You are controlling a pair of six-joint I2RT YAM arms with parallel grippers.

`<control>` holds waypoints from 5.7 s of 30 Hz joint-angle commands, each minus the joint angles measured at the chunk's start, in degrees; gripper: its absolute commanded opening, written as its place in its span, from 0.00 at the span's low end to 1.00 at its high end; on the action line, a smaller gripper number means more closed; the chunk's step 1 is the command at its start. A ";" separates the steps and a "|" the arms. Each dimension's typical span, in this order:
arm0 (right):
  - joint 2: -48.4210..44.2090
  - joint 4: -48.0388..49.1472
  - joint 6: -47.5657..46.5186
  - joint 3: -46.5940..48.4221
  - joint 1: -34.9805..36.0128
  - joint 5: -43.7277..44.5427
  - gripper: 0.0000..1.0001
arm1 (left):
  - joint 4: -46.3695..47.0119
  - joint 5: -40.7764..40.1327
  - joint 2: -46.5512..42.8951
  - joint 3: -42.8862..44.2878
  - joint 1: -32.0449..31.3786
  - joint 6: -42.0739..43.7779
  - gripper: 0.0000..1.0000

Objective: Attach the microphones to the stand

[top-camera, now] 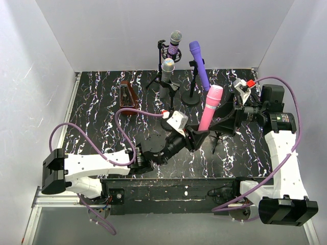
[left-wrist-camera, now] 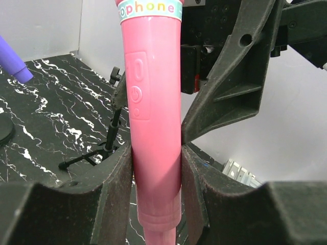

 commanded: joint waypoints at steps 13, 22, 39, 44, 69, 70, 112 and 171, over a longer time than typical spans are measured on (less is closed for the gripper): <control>0.92 14.48 20.63 2.91 0.53 -8.29 0.91 | -1.74 3.35 0.96 4.24 1.62 3.11 0.00; 0.31 40.90 48.91 -7.10 0.53 -5.31 0.89 | 0.37 4.59 2.89 5.82 1.80 4.43 0.00; -1.01 58.08 58.36 -11.42 0.54 -4.16 0.19 | 1.52 -2.44 9.05 9.51 1.97 0.65 0.00; -0.93 56.61 54.59 -9.06 -1.83 -4.60 0.01 | -0.59 -3.50 7.38 8.81 2.06 -1.28 0.35; 4.44 12.38 13.36 19.26 -21.09 32.04 0.01 | -24.67 2.48 -20.93 -13.25 2.24 -10.07 0.98; 4.61 12.91 13.36 19.17 -21.26 32.92 0.01 | -24.94 2.57 -20.93 -13.16 2.33 -10.07 0.98; 14.63 6.59 8.17 12.05 -22.23 31.79 0.01 | -25.99 2.30 -23.21 -15.27 2.33 -9.89 0.98; 6.73 2.28 3.26 7.12 -21.00 33.11 0.85 | -31.00 1.69 -28.92 -16.15 2.33 -11.56 0.98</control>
